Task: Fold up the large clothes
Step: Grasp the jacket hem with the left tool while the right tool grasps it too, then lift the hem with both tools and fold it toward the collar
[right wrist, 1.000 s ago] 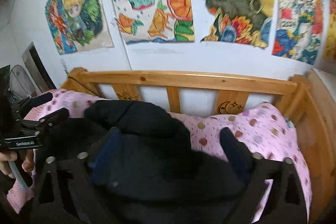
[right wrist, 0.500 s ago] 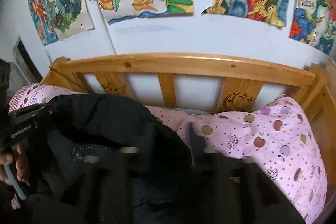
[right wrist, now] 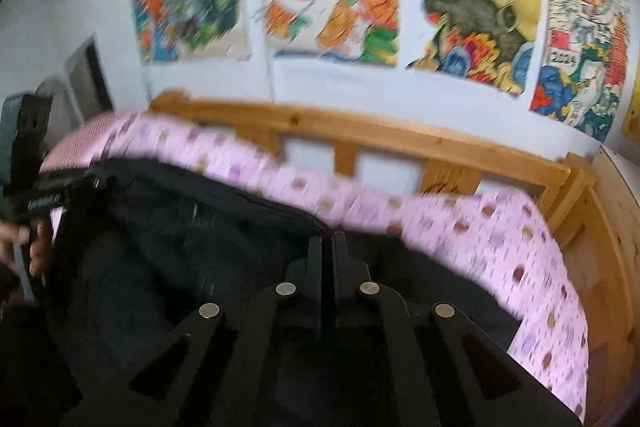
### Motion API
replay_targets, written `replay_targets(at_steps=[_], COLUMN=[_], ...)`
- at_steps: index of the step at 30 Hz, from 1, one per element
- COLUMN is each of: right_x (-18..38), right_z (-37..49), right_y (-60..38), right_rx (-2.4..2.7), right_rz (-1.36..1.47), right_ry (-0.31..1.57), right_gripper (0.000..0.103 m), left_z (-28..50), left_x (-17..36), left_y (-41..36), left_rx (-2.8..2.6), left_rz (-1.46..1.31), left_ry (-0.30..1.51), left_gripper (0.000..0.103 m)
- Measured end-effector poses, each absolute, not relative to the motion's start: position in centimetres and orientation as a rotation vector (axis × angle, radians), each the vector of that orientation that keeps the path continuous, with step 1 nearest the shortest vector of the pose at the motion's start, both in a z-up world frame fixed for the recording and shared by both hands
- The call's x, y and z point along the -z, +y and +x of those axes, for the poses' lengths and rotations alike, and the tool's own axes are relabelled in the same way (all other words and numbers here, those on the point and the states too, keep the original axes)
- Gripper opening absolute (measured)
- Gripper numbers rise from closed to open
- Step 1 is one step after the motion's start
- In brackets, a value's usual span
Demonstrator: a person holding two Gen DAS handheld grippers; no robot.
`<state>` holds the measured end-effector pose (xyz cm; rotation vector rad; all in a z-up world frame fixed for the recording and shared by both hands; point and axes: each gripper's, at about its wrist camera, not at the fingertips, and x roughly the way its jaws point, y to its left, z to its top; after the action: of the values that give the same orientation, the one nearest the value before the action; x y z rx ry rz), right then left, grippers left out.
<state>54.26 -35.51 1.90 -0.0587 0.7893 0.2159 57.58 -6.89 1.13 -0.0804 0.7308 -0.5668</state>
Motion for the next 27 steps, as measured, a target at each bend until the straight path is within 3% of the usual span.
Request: replay_targets(at_steps=[6, 11, 14, 22, 27], right_x=[2.6, 7.2, 6.7, -1.6, 2.2], right_z=[52.0, 52.7, 52.2, 52.0, 58.6], right_y=[-34.6, -36.2, -36.9, -36.8, -34.8], right_rx=[-0.281, -0.299, -0.308, -0.334, -0.368], right_rz=[-0.109, 0.019, 0.063, 0.058, 0.127], right_ry=[0.913, 0.938, 0.920, 0.773, 0.947], right_gripper=[0.003, 0.003, 0.004, 0.010, 0.010], left_z=[57.0, 57.3, 57.0, 56.5, 55.3], left_x=[4.0, 6.0, 5.5, 5.2, 2.9], left_y=[-8.4, -9.5, -8.7, -8.8, -7.0], left_rx=[0.564, 0.555, 0.582, 0.591, 0.664], left_rz=[0.008, 0.072, 0.044, 0.057, -0.045], left_ry=[0.867, 0.866, 0.834, 0.806, 0.745], left_gripper=[0.005, 0.005, 0.005, 0.006, 0.009])
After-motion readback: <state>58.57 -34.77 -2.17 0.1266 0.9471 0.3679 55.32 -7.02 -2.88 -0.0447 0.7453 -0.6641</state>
